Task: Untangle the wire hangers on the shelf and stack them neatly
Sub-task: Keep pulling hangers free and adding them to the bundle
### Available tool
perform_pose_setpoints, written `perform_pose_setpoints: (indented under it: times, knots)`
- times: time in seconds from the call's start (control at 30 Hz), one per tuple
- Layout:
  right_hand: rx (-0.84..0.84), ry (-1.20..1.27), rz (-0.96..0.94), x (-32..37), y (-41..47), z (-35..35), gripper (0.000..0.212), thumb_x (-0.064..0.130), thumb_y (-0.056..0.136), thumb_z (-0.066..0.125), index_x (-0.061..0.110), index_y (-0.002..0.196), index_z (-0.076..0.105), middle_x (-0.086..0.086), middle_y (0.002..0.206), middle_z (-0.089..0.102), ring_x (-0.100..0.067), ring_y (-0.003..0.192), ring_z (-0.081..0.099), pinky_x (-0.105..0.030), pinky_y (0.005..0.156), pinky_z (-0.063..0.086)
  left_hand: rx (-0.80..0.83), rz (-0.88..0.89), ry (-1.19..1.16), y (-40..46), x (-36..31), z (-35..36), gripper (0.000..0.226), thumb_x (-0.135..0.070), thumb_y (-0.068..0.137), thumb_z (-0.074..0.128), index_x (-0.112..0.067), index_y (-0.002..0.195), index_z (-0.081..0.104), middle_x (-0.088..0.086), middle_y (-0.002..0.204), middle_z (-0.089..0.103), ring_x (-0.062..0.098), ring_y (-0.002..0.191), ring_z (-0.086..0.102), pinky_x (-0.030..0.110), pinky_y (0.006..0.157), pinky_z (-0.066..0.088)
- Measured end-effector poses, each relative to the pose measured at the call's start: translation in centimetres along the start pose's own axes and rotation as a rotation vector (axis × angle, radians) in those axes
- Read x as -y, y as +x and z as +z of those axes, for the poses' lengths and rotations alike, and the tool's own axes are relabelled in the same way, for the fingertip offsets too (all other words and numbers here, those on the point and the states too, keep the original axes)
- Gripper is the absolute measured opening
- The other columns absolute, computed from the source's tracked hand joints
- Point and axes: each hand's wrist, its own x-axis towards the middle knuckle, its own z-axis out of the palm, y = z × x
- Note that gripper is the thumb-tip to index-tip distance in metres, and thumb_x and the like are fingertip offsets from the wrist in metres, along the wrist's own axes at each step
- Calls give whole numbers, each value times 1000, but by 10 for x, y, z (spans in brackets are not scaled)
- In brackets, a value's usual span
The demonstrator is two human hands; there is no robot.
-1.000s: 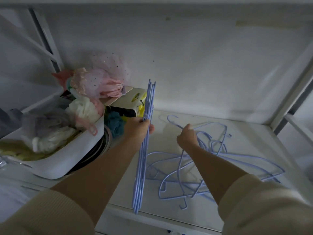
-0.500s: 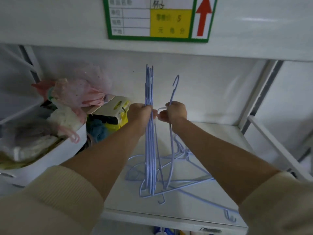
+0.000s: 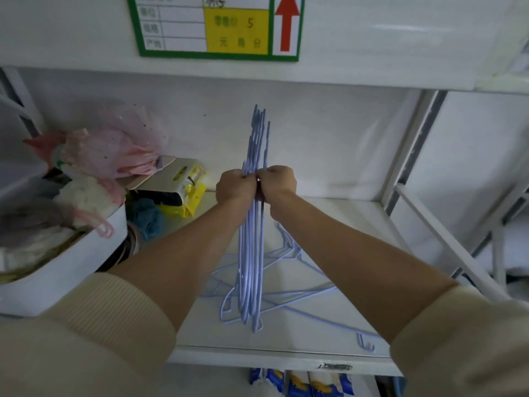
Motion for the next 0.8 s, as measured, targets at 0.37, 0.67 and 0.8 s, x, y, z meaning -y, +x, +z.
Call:
perform_pose_setpoints:
  times: [0.37, 0.67, 0.8]
  knots:
    - [82, -151, 55, -1, -6, 4, 30, 5, 90, 41, -8, 106, 63, -29, 96, 68, -39, 81, 68, -42, 72, 59, 180, -16, -91, -6, 19, -8, 29, -11, 75, 61, -11, 47, 53, 3, 38, 55, 18, 42, 51, 27, 59, 41]
    - [75, -275, 74, -26, 25, -10, 11, 14, 81, 49, 9, 73, 54, -17, 90, 74, -26, 76, 62, -32, 68, 47, 120, -111, -74, 5, 30, -34, 38, -4, 71, 72, -11, 36, 56, 1, 44, 62, 12, 41, 58, 18, 43, 45]
    - [18, -733, 50, -60, 24, -40, 34, 14, 81, 47, 1, 109, 62, -19, 117, 66, -34, 106, 64, -35, 89, 50, 109, -51, 20, 16, 36, -50, 29, -12, 78, 68, -6, 50, 60, 10, 64, 69, 18, 57, 60, 26, 58, 46]
